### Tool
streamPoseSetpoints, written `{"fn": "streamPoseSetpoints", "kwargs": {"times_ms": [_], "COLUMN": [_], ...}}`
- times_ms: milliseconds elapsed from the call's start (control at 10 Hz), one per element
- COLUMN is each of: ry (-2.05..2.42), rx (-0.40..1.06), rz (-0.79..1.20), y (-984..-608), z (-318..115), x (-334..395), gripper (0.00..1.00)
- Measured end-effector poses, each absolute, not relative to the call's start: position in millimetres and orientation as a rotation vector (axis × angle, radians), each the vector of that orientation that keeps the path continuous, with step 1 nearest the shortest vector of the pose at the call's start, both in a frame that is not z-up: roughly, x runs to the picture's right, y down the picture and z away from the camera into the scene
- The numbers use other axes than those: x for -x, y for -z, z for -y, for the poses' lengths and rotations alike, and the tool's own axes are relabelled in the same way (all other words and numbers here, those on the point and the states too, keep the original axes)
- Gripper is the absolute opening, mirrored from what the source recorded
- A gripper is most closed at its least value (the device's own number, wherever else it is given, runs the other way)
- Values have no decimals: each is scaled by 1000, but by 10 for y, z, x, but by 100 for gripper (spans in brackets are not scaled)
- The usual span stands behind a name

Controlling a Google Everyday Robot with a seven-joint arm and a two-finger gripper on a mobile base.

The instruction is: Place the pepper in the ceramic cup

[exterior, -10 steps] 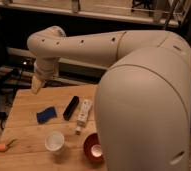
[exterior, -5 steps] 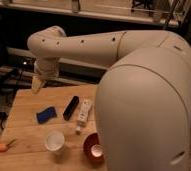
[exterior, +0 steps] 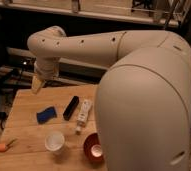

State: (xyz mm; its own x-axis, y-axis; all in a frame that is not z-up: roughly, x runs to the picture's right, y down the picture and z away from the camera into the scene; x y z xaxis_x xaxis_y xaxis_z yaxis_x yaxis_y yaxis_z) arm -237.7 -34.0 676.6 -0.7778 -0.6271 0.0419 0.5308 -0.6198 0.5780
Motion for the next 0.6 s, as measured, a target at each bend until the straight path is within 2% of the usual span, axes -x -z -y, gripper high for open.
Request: {"fn": "streamPoseSetpoints", "kwargs": {"times_ms": [600], "ry": [2355], "rx": [-211], "rz": [770], "y": [-6763], "z": [337], "x": [2375], "gripper": [80]}}
